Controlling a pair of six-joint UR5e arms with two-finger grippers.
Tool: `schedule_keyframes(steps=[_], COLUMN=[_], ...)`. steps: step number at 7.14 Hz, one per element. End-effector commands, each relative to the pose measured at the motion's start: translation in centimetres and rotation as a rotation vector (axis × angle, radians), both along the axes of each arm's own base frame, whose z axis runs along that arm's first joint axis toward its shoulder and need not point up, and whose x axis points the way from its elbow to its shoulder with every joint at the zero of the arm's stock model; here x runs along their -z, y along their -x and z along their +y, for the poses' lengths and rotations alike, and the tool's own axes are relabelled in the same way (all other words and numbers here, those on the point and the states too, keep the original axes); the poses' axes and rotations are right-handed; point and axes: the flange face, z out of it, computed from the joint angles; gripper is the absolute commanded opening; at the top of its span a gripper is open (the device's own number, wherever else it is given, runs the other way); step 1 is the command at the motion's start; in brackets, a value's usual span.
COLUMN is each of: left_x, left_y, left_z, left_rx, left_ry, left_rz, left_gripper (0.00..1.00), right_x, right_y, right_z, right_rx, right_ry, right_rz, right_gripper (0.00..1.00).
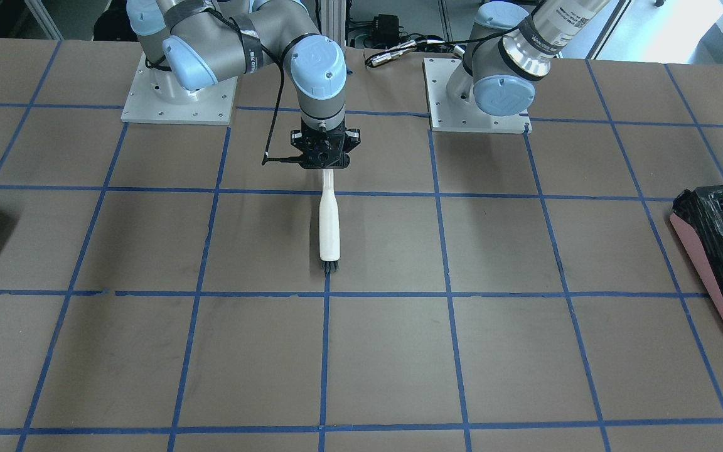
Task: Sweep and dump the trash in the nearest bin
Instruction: 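Carry the loaded dustpan with the left gripper over the bin and tip it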
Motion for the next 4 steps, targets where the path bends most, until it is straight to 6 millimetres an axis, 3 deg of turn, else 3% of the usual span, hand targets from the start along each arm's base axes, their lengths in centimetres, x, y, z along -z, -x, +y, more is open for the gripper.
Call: schedule_keyframes(steps=[1,2,4], left_x=[-1.5,-3.1,-3.4], left_y=[-0.8,-0.4,-0.1], left_z=[2.3,2.7,2.0], left_rx=[-0.022,-0.018,0.014], left_ry=[-0.049,-0.085,-0.163], left_rz=[-0.053,-0.096,-0.146], left_gripper=[0.0,0.0,0.0], right_x=[-0.1,-0.1,-0.2], right_y=[-0.1,-0.1,-0.1], right_z=[-0.1,-0.1,-0.2], right_rx=[0.002,0.003,0.004], right_ry=[0.002,0.003,0.007], right_rz=[0.0,-0.001,-0.003], right_gripper=[0.41,0.47,0.68])
